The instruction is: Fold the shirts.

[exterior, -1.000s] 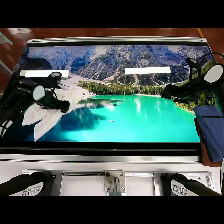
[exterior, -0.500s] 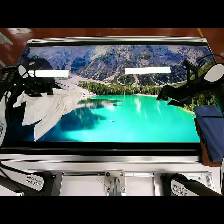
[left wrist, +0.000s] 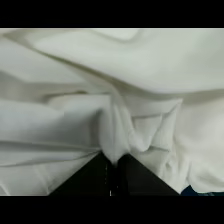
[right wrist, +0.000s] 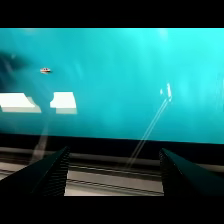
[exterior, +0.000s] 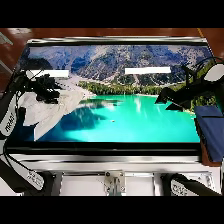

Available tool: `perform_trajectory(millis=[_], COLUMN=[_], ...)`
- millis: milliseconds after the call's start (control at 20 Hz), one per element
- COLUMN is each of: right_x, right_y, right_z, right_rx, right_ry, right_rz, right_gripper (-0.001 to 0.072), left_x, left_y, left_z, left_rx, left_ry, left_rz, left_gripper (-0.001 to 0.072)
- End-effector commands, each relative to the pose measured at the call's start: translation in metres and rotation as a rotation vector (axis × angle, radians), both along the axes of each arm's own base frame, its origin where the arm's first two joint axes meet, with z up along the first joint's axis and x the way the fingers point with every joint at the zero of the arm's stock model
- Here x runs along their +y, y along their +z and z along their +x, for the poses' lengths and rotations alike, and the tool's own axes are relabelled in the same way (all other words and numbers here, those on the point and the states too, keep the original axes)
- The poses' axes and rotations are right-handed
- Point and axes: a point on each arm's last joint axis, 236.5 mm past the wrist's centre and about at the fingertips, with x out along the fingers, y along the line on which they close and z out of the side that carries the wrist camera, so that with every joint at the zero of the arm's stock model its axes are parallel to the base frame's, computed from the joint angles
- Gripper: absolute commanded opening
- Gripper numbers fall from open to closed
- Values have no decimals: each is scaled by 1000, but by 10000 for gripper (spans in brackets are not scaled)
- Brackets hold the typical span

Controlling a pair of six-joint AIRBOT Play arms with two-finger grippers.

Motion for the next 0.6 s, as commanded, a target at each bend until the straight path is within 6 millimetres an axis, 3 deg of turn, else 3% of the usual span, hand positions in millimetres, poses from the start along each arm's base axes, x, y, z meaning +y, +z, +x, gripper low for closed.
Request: perform_trajectory(millis=[0, 100, 200, 300, 400, 500, 550], right_x=[0, -6, -9, -12, -13, -22, -27], right_y=[0, 0, 2, 7, 26, 57, 77], right_z=[1, 17, 26, 28, 30, 31, 27], right_rx=[-1, -68, -113, -146, -211, -300, -346], right_ry=[-4, -27, -19, 32, 74, 74, 73], right_rz=[1, -23, -37, -63, -79, -131, -159], right_gripper=[679, 678, 678, 678, 678, 679, 679], left_x=[-18, -46, -83, -119, -154, -181, -193], left_y=[39, 99, 168, 245, 321, 364, 375], left_z=[7, 16, 11, -4, -32, -66, -79], left_rx=[-57, -190, -347, -536, -723, -806, -818], left_ry=[-65, -111, -177, -242, -278, -304, -311], left_rz=[-23, -37, -50, -58, -96, -151, -181], left_gripper=[40, 41, 40, 40, 40, 40, 41])
